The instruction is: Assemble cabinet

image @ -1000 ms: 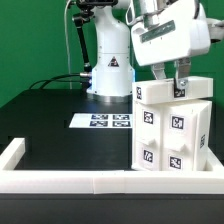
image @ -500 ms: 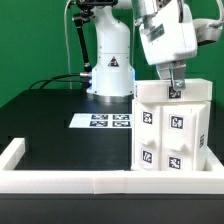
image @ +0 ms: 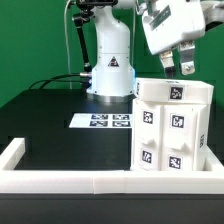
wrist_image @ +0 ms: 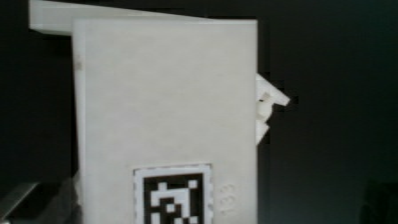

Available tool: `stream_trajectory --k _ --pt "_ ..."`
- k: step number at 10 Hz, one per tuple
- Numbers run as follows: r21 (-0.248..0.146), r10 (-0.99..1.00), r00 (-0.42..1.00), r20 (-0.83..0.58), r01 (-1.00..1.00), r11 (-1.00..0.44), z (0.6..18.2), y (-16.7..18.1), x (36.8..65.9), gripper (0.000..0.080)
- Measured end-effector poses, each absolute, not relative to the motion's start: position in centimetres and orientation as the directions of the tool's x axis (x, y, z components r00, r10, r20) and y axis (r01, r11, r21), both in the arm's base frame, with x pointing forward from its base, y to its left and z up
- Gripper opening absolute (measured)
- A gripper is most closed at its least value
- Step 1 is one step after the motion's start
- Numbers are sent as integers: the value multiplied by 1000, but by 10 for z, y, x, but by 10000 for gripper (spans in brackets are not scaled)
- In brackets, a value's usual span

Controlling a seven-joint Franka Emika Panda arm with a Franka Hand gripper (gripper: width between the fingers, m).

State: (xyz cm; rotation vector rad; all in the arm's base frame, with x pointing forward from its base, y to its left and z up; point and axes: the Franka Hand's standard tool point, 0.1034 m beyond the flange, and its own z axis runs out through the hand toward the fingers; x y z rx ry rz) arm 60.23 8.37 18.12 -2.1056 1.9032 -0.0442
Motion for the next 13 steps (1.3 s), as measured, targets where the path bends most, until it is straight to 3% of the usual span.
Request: stream_trajectory --k 4,7,11,12,13 --pt "-248 -971 169 -168 -961 -125 181 85 602 797" --pt "-214 -808 579 -108 -808 -550 184 93 604 797" --pt "-225 -622 781 -55 -617 -754 184 94 607 797" --pt "-217 -531 847 -23 -523 -824 183 93 607 797" --pt "-180 -351 936 33 -340 -923 183 92 606 797"
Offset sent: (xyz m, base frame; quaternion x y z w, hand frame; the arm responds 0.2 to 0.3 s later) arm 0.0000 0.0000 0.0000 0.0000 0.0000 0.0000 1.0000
